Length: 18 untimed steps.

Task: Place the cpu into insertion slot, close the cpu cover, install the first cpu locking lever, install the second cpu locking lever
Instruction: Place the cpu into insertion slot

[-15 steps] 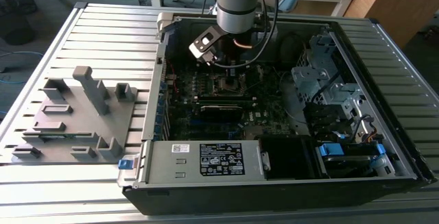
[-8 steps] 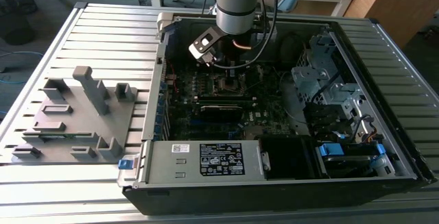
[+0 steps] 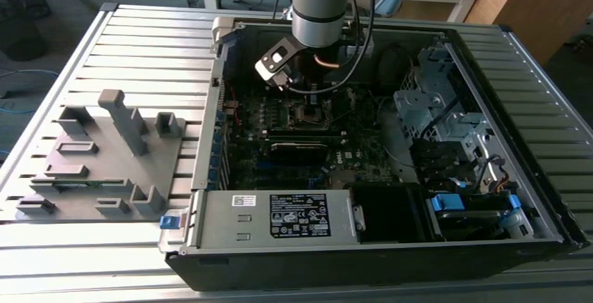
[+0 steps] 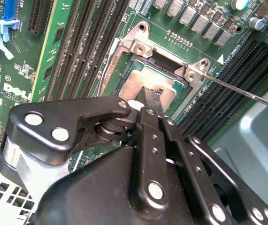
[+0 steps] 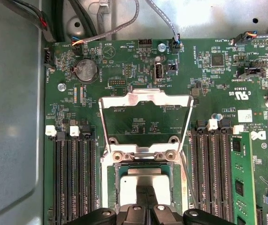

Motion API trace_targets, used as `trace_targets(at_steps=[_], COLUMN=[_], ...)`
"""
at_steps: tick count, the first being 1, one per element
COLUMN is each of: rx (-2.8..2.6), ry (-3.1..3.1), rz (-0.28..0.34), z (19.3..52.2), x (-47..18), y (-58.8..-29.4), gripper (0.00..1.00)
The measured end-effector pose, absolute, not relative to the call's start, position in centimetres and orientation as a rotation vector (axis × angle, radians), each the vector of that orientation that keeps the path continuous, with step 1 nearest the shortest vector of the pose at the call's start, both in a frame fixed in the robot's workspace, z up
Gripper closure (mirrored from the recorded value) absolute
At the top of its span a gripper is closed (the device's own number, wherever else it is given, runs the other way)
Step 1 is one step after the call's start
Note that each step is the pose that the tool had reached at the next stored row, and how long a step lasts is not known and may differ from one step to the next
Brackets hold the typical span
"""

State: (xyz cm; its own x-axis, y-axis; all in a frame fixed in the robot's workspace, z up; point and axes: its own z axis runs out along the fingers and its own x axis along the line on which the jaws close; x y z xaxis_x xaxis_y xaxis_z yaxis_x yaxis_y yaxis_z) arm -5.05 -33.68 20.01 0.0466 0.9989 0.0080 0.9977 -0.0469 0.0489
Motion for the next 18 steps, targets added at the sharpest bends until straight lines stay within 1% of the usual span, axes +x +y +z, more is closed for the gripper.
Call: trace_targets(at_steps=[18], rx=[2.251], ry=[2.148], rz=[0.061], z=[19.70], x=[-5.05], y=[-33.69], gripper=[0.90])
